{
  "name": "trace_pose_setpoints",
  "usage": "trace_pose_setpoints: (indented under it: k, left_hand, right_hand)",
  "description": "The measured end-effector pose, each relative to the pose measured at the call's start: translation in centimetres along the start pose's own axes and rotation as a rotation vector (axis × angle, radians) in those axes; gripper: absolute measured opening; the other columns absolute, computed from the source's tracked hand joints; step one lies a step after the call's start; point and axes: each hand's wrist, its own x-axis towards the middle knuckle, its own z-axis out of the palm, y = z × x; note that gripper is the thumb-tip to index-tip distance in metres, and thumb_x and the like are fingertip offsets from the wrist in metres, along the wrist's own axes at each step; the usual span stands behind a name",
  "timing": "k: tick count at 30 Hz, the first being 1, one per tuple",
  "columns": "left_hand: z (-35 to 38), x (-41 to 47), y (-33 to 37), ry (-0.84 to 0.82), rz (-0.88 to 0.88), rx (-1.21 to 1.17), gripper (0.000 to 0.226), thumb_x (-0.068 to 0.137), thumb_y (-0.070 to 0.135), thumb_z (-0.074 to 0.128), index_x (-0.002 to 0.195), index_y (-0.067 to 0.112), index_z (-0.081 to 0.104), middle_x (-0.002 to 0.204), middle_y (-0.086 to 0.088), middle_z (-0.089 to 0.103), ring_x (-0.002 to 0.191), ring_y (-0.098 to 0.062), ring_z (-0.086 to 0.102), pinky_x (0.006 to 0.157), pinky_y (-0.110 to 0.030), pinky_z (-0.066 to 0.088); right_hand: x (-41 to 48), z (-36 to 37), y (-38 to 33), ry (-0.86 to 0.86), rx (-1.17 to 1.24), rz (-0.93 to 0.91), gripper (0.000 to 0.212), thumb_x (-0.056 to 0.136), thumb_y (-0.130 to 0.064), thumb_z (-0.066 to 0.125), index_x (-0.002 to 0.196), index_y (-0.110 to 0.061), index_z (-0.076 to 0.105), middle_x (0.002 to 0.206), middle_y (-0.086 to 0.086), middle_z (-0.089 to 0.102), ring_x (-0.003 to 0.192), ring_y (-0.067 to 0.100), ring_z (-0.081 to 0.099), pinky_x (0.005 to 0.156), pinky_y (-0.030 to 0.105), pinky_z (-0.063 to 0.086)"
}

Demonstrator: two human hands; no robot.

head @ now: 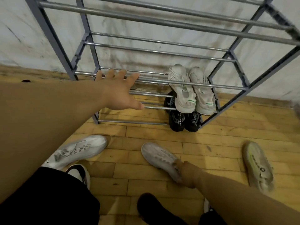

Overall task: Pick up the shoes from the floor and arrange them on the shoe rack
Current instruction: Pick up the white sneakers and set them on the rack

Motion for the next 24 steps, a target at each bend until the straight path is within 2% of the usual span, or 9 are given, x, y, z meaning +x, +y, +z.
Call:
trace_pose_setpoints:
  k: [3, 5, 7, 11, 13, 15, 18, 22, 24]
  left_hand:
    - [0.3, 0.4, -0.3, -0.002, 0.007, 0.006, 0.118, 0.069, 0.096, 0.046, 0.157, 0.048, -0.017, 0.173, -0.001, -0.009, 0.157, -0.036, -0.008, 0.123, -0.064, -0.002]
    - [0.3, 0.5, -0.3, -0.003, 0.009, 0.007, 0.118, 0.069, 0.096, 0.046, 0.156, 0.049, -0.018, 0.172, 0.000, -0.010, 0.157, -0.036, -0.008, 0.123, -0.064, -0.002]
    - [0.2, 0.5, -0.3, -0.006, 0.009, 0.012, 0.118, 0.069, 0.096, 0.046, 0.156, 0.049, -0.018, 0.172, -0.001, -0.010, 0.157, -0.036, -0.009, 0.123, -0.064, -0.002]
    - [-0.4, 0.1, -0.3, -0.052, 0.022, -0.012, 0.115, 0.075, 0.090, 0.050, 0.157, 0.048, -0.018, 0.172, 0.000, -0.011, 0.157, -0.035, -0.010, 0.123, -0.062, -0.003]
    - [-1.8, -0.3, -0.5, -0.115, 0.058, -0.040, 0.111, 0.082, 0.080, 0.057, 0.159, 0.044, -0.014, 0.173, 0.000, -0.005, 0.158, -0.031, -0.001, 0.126, -0.056, 0.005]
    - [-3.8, -1.4, -1.3, -0.173, 0.094, -0.083, 0.103, 0.088, 0.069, 0.062, 0.162, 0.042, -0.004, 0.173, 0.000, 0.009, 0.157, -0.027, 0.016, 0.126, -0.048, 0.018]
    - [-4.7, -4.8, -3.6, -0.156, 0.162, -0.068, 0.089, 0.090, 0.070, 0.058, 0.160, 0.049, 0.006, 0.170, 0.006, 0.019, 0.154, -0.022, 0.025, 0.123, -0.041, 0.023]
    - [0.8, -10.3, -9.2, -0.301, 0.103, -0.159, 0.084, 0.091, 0.066, 0.058, 0.160, 0.048, 0.014, 0.168, 0.016, 0.019, 0.154, -0.013, 0.022, 0.115, -0.027, 0.023]
    - [5.7, -11.8, -12.5, -0.330, 0.003, -0.246, 0.083, 0.092, 0.061, 0.063, 0.161, 0.044, 0.019, 0.167, 0.013, 0.026, 0.150, -0.013, 0.030, 0.111, -0.026, 0.027]
  right_hand:
    - [0.5, -0.4, 0.6, 0.052, -0.040, -0.011, 0.044, 0.105, -0.037, 0.049, 0.146, -0.020, 0.044, 0.136, 0.010, 0.057, 0.116, 0.029, 0.058, 0.084, 0.033, 0.046]
    - [0.9, 0.0, 1.3, 0.074, -0.042, 0.026, 0.032, 0.099, -0.031, 0.060, 0.130, -0.023, 0.061, 0.123, 0.001, 0.066, 0.109, 0.020, 0.062, 0.085, 0.029, 0.050]
    - [1.3, 0.6, 1.8, 0.079, -0.023, 0.042, 0.029, 0.094, -0.031, 0.069, 0.122, -0.025, 0.068, 0.108, -0.006, 0.066, 0.099, 0.015, 0.062, 0.080, 0.025, 0.050]
    - [0.5, -0.5, 0.2, 0.075, 0.090, -0.042, 0.021, 0.092, -0.033, 0.071, 0.108, -0.019, 0.071, 0.099, -0.002, 0.065, 0.091, 0.017, 0.063, 0.068, 0.022, 0.047]
    - [-0.9, -3.0, -2.0, 0.069, 0.112, -0.119, 0.025, 0.090, -0.033, 0.073, 0.108, -0.017, 0.072, 0.102, 0.001, 0.066, 0.095, 0.021, 0.063, 0.073, 0.028, 0.049]
    - [-3.3, -6.8, -4.9, 0.106, 0.156, -0.207, 0.022, 0.088, -0.034, 0.076, 0.106, -0.022, 0.072, 0.108, 0.000, 0.067, 0.096, 0.019, 0.062, 0.076, 0.031, 0.051]
    - [-7.3, -12.2, -9.2, 0.240, 0.211, -0.335, 0.013, 0.086, -0.038, 0.080, 0.091, -0.033, 0.069, 0.093, -0.010, 0.067, 0.086, 0.012, 0.061, 0.068, 0.026, 0.049]
    - [-9.5, -14.3, -14.4, 0.395, 0.409, -0.433, 0.010, 0.086, -0.033, 0.081, 0.091, -0.026, 0.075, 0.092, -0.008, 0.073, 0.090, 0.012, 0.069, 0.079, 0.032, 0.055]
    - [-9.4, -13.7, -16.8, 0.423, 0.433, -0.467, 0.009, 0.086, -0.035, 0.080, 0.089, -0.031, 0.073, 0.091, -0.010, 0.073, 0.088, 0.008, 0.068, 0.079, 0.033, 0.057]
